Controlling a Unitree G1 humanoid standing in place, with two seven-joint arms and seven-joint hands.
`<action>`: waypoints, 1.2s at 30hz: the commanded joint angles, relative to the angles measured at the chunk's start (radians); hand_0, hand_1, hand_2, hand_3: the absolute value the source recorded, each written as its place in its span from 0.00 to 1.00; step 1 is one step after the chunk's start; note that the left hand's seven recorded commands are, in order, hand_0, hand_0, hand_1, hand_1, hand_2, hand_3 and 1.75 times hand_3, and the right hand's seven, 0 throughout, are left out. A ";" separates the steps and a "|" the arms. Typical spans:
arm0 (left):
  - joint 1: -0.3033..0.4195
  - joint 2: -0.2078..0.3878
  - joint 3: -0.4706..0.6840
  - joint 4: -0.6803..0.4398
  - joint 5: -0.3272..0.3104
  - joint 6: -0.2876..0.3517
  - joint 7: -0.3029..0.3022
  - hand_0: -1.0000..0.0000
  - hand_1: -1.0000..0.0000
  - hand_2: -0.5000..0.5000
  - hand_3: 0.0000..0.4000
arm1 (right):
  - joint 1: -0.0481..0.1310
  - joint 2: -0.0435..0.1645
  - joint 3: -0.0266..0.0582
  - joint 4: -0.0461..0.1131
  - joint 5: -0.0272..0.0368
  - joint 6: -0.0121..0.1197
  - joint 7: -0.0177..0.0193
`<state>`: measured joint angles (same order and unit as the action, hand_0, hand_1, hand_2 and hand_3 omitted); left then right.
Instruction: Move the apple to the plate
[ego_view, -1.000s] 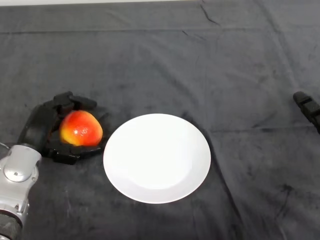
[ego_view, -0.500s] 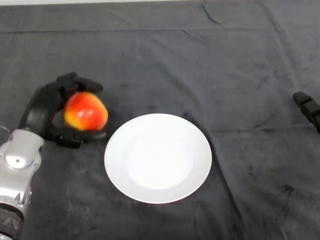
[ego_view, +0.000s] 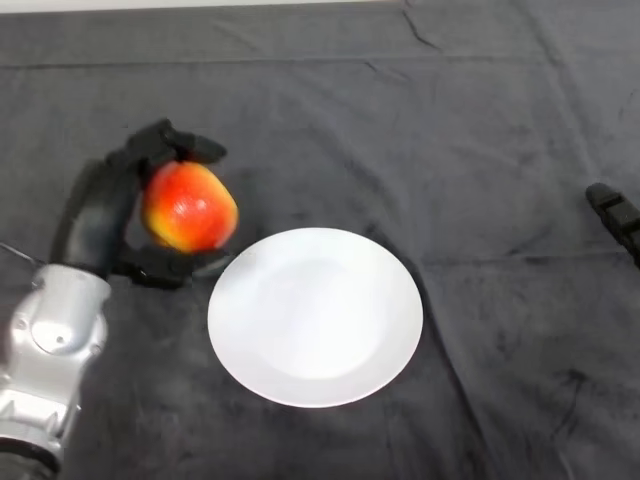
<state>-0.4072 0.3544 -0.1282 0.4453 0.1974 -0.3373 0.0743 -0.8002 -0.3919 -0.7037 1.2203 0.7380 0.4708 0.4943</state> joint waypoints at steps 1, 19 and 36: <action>0.020 -0.015 -0.032 -0.048 0.011 0.001 0.008 0.00 0.00 0.50 1.00 | -0.037 -0.002 -0.0279 -0.027 -0.0011 0.005 -0.0032; 0.007 -0.052 -0.234 0.029 -0.047 -0.025 -0.017 0.00 0.00 0.50 1.00 | -0.036 -0.001 -0.0272 -0.030 -0.0006 0.005 -0.0050; -0.057 -0.027 -0.322 0.155 0.002 -0.031 0.000 1.00 1.00 0.50 0.00 | -0.037 -0.002 -0.0276 -0.028 0.0004 0.006 -0.0046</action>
<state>-0.4242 0.3019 -0.4238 0.5679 0.1821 -0.3637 0.0674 -0.8002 -0.3868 -0.7037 1.2202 0.7380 0.4710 0.4943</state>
